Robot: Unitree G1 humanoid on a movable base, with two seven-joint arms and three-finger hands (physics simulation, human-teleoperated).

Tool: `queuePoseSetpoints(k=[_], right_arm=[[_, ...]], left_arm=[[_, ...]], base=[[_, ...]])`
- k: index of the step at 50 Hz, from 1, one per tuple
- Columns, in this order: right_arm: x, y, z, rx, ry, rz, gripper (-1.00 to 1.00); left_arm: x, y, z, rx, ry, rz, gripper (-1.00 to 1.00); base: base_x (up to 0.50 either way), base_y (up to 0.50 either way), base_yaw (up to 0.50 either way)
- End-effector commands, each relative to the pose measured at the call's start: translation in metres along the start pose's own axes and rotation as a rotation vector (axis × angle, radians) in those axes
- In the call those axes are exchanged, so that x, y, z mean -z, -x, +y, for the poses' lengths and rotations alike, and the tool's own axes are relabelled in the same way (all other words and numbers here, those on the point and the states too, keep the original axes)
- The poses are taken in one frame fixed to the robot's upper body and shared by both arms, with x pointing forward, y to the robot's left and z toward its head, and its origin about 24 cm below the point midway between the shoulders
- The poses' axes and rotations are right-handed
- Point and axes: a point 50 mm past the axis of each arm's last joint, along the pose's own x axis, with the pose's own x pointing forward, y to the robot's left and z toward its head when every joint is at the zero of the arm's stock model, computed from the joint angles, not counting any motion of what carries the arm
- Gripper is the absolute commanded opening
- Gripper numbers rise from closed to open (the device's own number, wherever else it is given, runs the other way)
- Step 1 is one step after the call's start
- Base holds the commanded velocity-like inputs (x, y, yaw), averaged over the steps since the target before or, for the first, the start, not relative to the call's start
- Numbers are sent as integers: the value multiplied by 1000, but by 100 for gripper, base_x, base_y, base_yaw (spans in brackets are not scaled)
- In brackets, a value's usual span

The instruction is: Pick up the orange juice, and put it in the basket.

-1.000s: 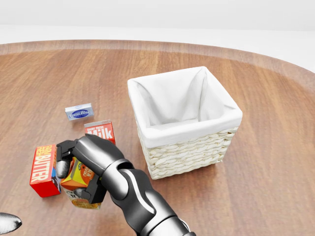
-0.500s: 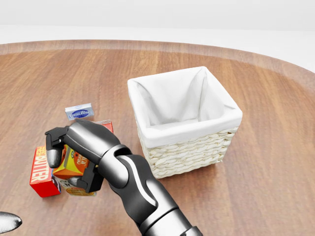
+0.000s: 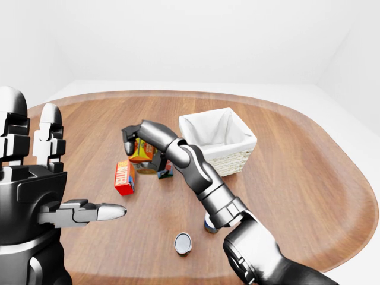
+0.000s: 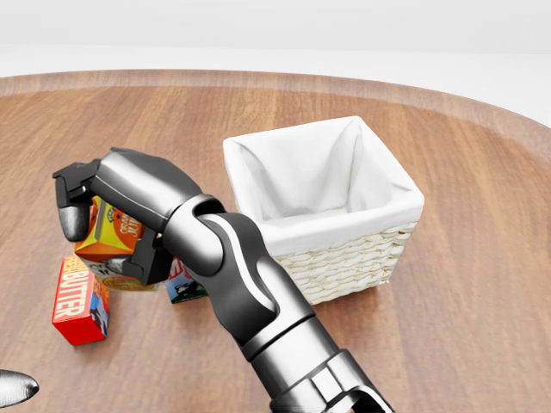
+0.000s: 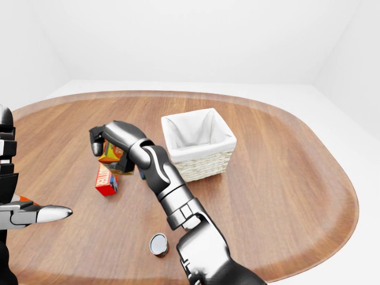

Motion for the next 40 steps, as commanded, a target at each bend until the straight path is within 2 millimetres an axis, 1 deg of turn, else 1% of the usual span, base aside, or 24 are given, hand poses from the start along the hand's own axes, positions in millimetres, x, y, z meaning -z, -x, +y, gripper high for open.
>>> queuePoseSetpoints(k=[1,5,6,15,22,27,30,31,32,33,35,38,39,40], right_arm=[[-20,-6,-34,73,40,-69,-100],[-25,-7,-45,86,52,-75,-100],[-26,-9,-50,93,55,-74,-100],[-30,-14,-75,131,56,-70,-100],[-32,-16,-88,153,64,-69,-100],[-33,-18,-105,183,65,-63,-100],[-32,-19,-116,204,66,-53,-100],[-30,-19,-123,217,61,-38,-100],[-29,-20,-123,218,59,-34,-100],[-27,-19,-130,235,67,-15,-100],[-23,-19,-137,253,70,12,-100],[-22,-19,-145,270,57,25,-100],[-23,-18,-152,296,51,31,-100],[-23,-18,-154,295,47,34,-100]], left_arm=[[0,0,0,0,0,-1,100],[-1,0,0,-1,-1,-5,100],[-2,0,0,0,-1,-7,100],[-3,0,0,-1,-3,-13,100],[-4,0,0,-1,-3,-15,100],[-3,0,0,0,-2,-13,100],[-2,0,0,-1,-1,-7,100],[-3,0,0,-1,-2,-12,100],[-3,0,0,-1,-2,-13,100],[-3,0,0,-1,-2,-13,100],[-3,0,0,-1,-1,-12,100],[-2,0,0,0,0,-9,100],[-2,0,0,-1,0,-9,100],[-2,0,0,0,0,-8,100]], base=[[0,0,0],[0,0,0],[0,0,0],[0,0,0],[0,0,0],[0,0,0],[0,0,0],[0,0,0],[0,0,0],[0,0,0],[0,0,0],[0,0,0],[0,0,0],[0,0,0]])
